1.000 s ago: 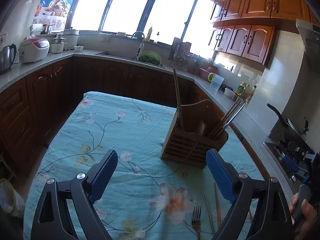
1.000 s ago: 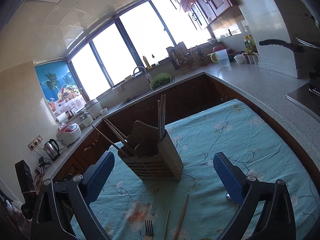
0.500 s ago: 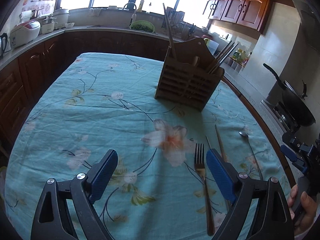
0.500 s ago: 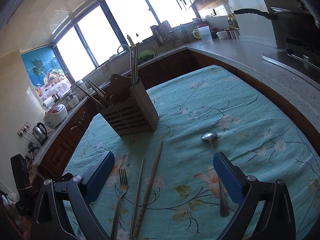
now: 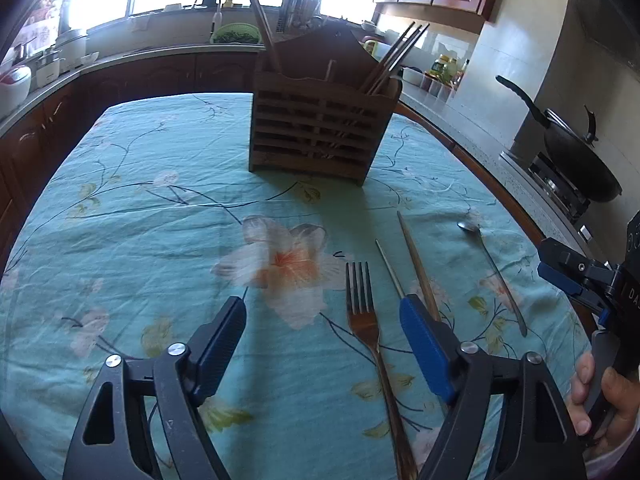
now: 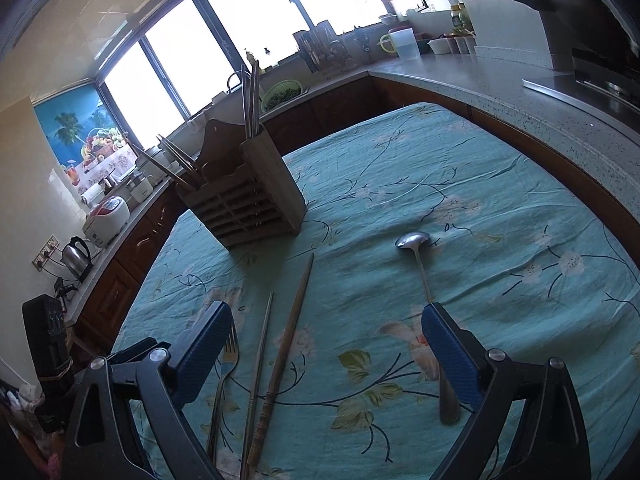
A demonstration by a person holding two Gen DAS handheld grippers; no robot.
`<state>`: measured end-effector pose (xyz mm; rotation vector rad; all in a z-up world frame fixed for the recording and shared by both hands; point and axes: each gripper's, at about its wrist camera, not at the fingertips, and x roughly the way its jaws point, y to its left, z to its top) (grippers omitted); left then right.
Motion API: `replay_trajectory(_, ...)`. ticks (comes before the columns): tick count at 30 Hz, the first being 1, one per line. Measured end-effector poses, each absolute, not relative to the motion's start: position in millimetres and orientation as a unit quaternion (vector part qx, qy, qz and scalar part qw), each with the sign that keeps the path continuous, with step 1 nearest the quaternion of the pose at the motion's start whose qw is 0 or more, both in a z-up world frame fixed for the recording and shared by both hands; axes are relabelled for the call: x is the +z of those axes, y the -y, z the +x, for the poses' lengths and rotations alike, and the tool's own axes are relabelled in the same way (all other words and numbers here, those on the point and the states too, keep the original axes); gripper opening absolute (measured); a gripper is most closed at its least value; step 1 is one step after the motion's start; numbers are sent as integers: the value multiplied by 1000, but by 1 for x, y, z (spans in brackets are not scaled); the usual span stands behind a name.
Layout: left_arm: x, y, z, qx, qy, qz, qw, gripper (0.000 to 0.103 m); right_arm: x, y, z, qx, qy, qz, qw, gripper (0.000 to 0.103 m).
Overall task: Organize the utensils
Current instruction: 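Close the left tool on the silver fork while the right tool grasps a chopstick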
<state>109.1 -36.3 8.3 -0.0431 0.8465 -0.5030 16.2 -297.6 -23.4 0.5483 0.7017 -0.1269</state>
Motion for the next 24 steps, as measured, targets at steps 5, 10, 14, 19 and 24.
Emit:
replay_trajectory(5,-4,61,135,-267,-425,1,865,56,-32,300,29,-62,-360,268,891,70)
replay_trajectory(10,-22,84,157,-281,-445,15,850,36,-39,292,44,-54,-381,257,887,56)
replay_trajectory(14,-34,100,165,-295,-444,33,846,19,-41,286,56,-44,-390,252,885,52)
replay_trajectory(19,-38,93,166,-305,-442,33,843,18,-43,274,74,-27,-402,240,883,47)
replay_trajectory(24,-36,59,164,-277,-448,34,850,18,-47,247,95,6,-423,214,880,46)
